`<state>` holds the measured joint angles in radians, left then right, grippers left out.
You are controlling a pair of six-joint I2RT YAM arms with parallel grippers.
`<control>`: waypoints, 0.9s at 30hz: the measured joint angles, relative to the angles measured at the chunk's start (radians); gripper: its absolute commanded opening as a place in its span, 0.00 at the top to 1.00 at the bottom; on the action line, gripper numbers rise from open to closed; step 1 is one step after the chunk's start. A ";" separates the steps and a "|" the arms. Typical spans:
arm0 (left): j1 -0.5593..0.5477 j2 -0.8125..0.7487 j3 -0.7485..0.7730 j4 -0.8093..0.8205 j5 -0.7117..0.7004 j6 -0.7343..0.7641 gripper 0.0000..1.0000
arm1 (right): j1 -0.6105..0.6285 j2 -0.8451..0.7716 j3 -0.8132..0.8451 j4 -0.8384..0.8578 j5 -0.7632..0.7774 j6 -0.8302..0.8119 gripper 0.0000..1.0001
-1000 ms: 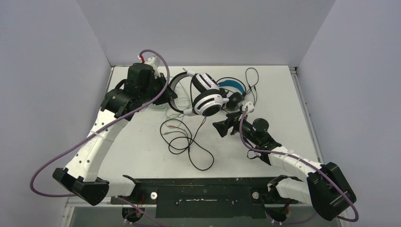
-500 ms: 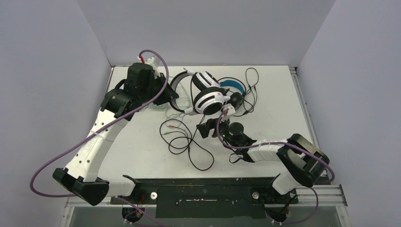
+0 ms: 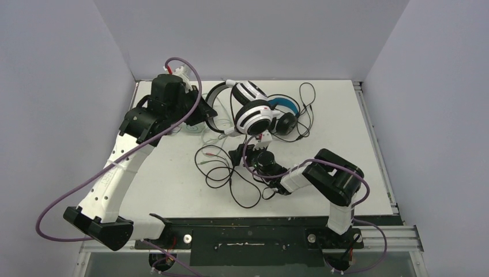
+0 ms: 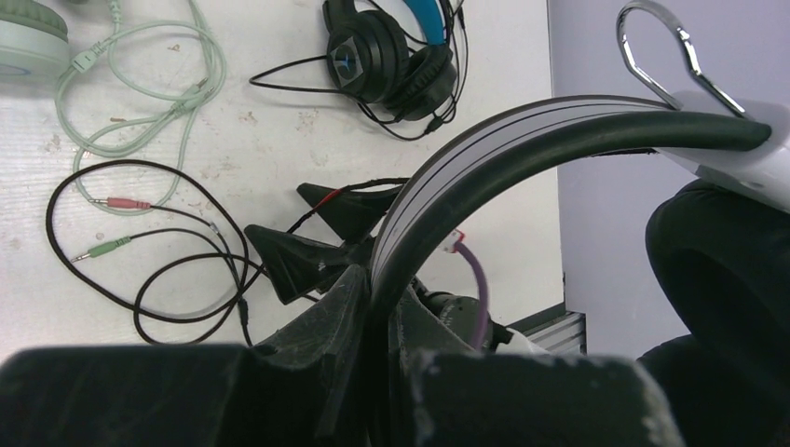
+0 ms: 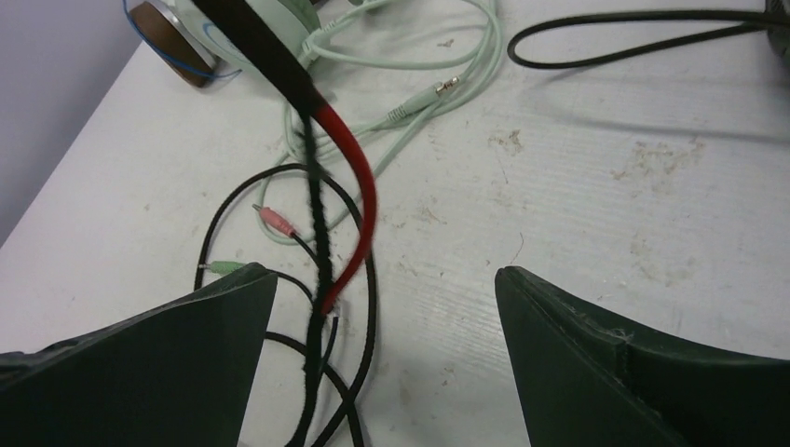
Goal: Wrap the headphones
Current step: Wrap the headphones cable around the headphones.
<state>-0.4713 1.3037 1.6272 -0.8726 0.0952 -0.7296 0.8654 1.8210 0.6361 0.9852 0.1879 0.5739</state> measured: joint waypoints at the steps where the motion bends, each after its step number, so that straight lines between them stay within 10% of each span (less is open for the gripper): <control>1: 0.001 0.000 0.006 0.000 0.000 -0.002 1.00 | 0.002 0.022 0.003 0.012 0.000 0.001 0.16; 10: 0.010 0.008 0.039 -0.001 0.003 -0.024 1.00 | 0.003 0.138 0.035 0.084 -0.036 -0.022 0.89; 27: 0.217 0.249 0.271 -0.062 -0.112 -0.074 1.00 | 0.169 -0.145 -0.209 0.190 -0.182 -0.185 0.94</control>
<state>-0.2546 1.5528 1.8984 -0.9344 -0.0166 -0.8036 1.0348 1.6764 0.4271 1.1748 0.0063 0.3885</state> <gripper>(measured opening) 0.062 0.073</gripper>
